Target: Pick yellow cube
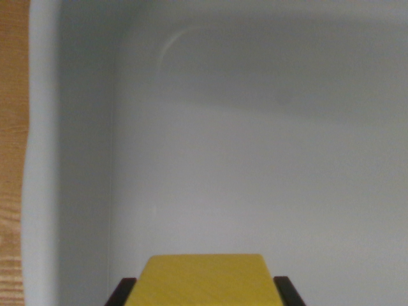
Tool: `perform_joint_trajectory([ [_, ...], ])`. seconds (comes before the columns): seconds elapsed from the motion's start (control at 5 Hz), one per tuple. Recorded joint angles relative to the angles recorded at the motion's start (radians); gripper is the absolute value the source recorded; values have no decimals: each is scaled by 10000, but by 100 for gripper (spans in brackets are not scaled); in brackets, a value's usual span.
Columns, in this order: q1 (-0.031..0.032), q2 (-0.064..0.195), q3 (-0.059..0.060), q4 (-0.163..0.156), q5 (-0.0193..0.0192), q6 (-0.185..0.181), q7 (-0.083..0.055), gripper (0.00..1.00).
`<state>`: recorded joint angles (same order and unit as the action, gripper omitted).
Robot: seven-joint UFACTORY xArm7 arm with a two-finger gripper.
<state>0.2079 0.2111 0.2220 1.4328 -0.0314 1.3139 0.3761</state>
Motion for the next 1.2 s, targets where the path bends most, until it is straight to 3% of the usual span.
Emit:
perform_joint_trajectory([
  [0.2,0,0,0,0,0,0,0,100],
  [0.4,-9,-121,15,348,35,466,-17,100],
  [0.6,-9,-121,15,348,35,466,-17,100],
  [0.8,-18,-239,29,685,69,918,-34,100],
  [1.0,-18,-239,29,685,69,918,-34,100],
  [1.2,-26,-353,43,1014,103,1359,-50,100],
])
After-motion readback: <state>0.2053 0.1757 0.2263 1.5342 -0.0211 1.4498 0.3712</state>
